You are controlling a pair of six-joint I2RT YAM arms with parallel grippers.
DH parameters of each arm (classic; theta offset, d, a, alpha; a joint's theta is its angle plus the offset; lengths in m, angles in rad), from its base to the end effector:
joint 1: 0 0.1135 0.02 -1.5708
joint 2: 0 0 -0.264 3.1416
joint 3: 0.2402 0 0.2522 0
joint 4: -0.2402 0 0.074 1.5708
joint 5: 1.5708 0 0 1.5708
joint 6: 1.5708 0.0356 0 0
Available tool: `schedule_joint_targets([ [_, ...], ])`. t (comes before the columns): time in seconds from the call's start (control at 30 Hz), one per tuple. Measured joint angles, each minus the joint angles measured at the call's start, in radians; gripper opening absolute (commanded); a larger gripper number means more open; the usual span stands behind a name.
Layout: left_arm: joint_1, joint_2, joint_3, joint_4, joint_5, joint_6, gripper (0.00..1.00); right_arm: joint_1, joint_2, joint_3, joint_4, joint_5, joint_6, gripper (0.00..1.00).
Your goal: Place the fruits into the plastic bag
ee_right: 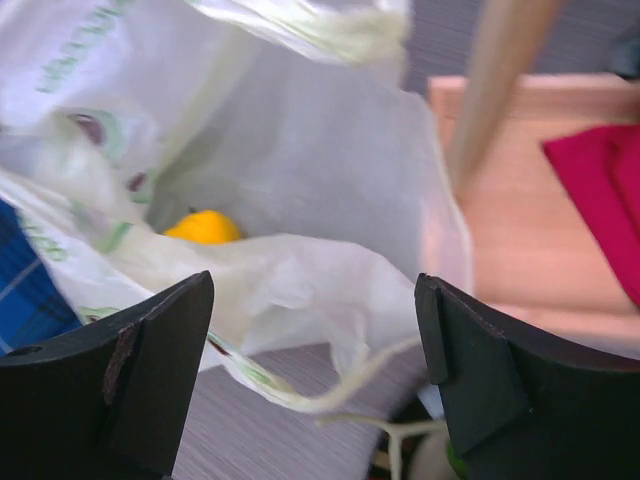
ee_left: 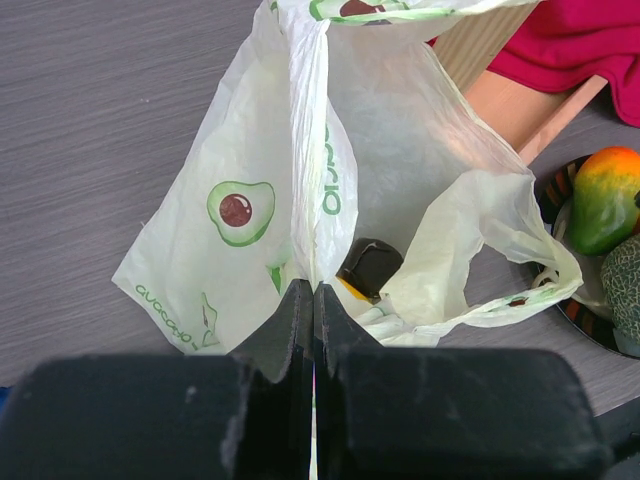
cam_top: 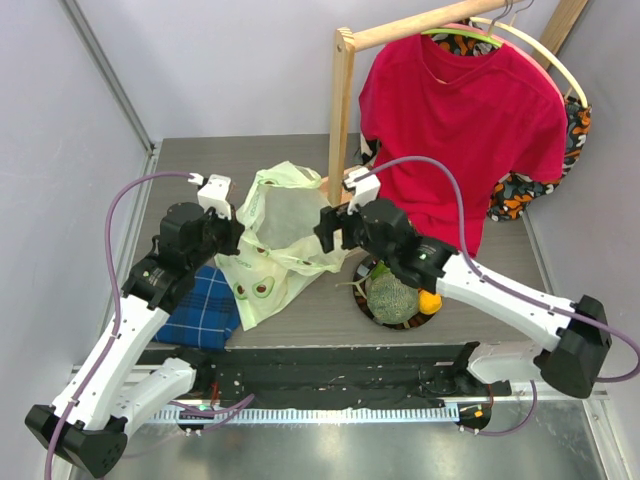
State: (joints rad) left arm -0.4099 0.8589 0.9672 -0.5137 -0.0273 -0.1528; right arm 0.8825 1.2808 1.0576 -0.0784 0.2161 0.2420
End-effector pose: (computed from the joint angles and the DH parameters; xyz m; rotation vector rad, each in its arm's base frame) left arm 0.1703 -0.0729 0.3563 0.2376 1.9775 -0.3383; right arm 0.1968 0.2273 0.3385 -0.4539 1.8503 0.5710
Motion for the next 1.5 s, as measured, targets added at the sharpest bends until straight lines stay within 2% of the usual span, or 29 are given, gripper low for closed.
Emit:
schedule_joint_targets([
  [0.17, 0.000, 0.000, 0.000, 0.000, 0.000, 0.000, 0.00, -0.070, -0.044, -0.003, -0.228, 0.143, 0.055, 0.91],
  [0.3, 0.000, 0.000, 0.000, 0.000, 0.000, 0.000, 0.00, -0.190, -0.060, -0.042, -0.385, 0.160, 0.110, 0.98],
  [0.53, 0.000, 0.000, 0.000, 0.000, 0.000, 0.000, 0.00, -0.454, -0.176, -0.179, -0.517, 0.137, 0.173, 0.99],
  [0.63, 0.000, 0.000, 0.000, 0.000, 0.001, 0.000, 0.00, -0.557, -0.182, -0.208, -0.529, 0.120, 0.181, 0.97],
  [0.8, 0.000, -0.007, -0.001, 0.000, 0.001, 0.000, 0.00, -0.645, -0.161, -0.253, -0.535, 0.076, 0.179, 0.86],
  [1.03, 0.000, -0.011, -0.001, 0.000, 0.001, 0.000, 0.00, -0.684, -0.162, -0.315, -0.521, -0.014, 0.172, 0.76],
  [1.3, 0.000, -0.011, -0.001, 0.000, 0.001, -0.001, 0.00, -0.689, -0.203, -0.328, -0.510, -0.077, 0.157, 0.74],
  [1.5, 0.000, -0.011, -0.001, 0.000, 0.002, -0.001, 0.00, -0.690, -0.203, -0.344, -0.499, -0.108, 0.157, 0.68],
])
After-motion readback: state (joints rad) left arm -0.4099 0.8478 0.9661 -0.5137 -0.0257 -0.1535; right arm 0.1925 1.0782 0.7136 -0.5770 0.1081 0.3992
